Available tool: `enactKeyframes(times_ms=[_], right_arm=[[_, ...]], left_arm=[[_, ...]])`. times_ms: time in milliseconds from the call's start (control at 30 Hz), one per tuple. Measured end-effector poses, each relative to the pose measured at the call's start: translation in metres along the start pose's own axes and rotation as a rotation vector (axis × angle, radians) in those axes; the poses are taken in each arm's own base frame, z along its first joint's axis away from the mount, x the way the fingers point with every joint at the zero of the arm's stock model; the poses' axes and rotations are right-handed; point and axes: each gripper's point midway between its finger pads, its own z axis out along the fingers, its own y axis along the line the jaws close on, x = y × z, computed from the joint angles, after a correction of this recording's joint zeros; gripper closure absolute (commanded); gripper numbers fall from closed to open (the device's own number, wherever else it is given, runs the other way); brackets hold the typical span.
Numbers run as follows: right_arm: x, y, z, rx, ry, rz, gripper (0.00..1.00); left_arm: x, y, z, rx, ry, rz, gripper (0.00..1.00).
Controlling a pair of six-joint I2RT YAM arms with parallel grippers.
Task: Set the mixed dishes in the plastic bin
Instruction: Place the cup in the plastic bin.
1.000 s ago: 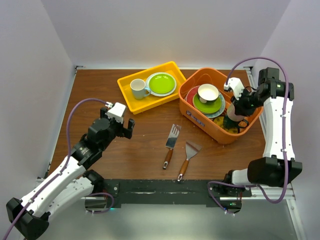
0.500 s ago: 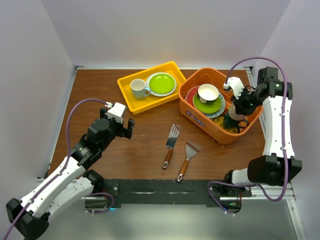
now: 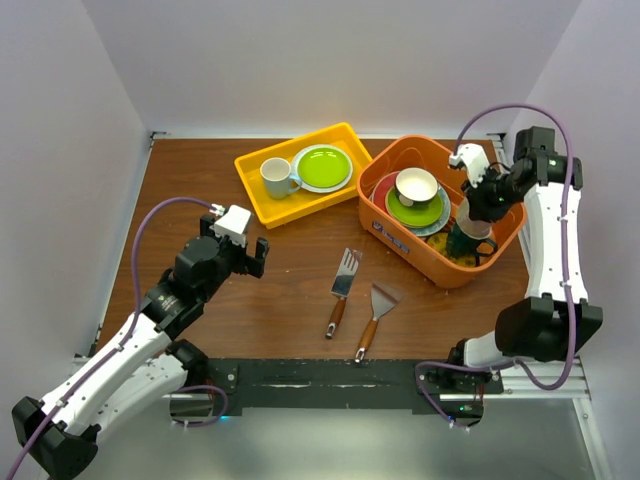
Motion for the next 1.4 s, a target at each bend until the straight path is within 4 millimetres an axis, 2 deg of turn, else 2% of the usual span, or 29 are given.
enactKeyframes(times_ms=[167,367,467,700,833,1133,1400], right_arm=[[-0.013,0.006,0.007,-0.055,-0.042,-0.022,1.00],[-0.033,0.042,0.016,-0.149,-0.079,-0.139,1.00],[-0.035,0.057,0.017,-0.181,-0.083,-0.168,1.00],[-0.026,0.075,0.023,-0.212,-0.071,-0.214,1.00],[-0.009,0.090,0.036,-0.266,-0.020,-0.211,1.00],[0.009,0.090,0.061,-0.255,0.023,-0.231,1.00],[0.010,0.089,0.065,-0.245,0.029,-0.238,1.00]], left_arm=[[0.000,0.000,0.000,0.000,0.000,0.000,0.00],[0.000,0.000,0.000,0.000,0.000,0.000,0.00],[0.000,0.000,0.000,0.000,0.000,0.000,0.00],[0.000,0.000,0.000,0.000,0.000,0.000,0.00],[0.000,0.000,0.000,0.000,0.000,0.000,0.00],[0.000,0.000,0.000,0.000,0.000,0.000,0.00],[0.000,0.000,0.000,0.000,0.000,0.000,0.00]])
